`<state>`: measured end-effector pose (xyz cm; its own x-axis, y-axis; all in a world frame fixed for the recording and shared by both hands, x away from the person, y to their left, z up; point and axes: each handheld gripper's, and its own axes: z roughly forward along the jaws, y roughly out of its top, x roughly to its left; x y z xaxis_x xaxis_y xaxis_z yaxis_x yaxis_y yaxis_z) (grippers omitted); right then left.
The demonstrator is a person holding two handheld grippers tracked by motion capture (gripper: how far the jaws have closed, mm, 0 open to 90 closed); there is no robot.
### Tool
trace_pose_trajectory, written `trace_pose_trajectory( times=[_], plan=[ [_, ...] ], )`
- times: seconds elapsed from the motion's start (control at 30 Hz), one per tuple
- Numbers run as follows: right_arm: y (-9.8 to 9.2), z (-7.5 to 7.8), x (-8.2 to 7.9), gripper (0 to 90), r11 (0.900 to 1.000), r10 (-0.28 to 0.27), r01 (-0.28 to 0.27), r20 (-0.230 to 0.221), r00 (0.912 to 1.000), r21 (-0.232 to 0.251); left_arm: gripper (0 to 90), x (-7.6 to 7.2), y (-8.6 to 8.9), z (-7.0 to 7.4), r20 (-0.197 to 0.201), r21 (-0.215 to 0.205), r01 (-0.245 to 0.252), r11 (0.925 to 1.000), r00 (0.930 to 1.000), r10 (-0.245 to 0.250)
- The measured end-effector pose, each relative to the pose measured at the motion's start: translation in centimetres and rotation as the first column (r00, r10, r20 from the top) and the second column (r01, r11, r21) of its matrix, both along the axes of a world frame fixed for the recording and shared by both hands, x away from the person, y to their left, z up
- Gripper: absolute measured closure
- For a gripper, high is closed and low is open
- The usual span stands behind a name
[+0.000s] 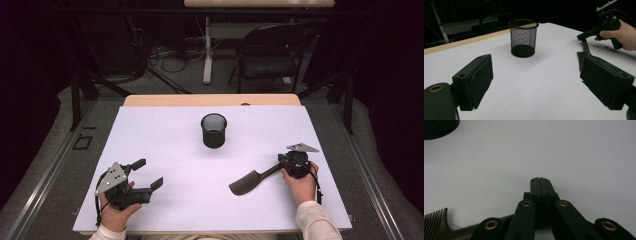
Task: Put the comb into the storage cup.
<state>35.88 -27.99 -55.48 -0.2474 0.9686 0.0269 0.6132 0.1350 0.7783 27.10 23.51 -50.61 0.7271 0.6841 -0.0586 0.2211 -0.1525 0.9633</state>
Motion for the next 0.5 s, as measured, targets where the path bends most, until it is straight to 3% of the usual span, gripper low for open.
trace_pose_trajectory(
  times=[0.5],
  plan=[
    [-0.20, -0.04, -0.20, 90.0, 1.000, -0.004, 0.004, -0.033, 0.9994, -0.002, 11.9, 0.02, 0.04, 0.00, 0.000, 0.000, -0.006, 1.0000, 1.0000, 0.006]
  ],
)
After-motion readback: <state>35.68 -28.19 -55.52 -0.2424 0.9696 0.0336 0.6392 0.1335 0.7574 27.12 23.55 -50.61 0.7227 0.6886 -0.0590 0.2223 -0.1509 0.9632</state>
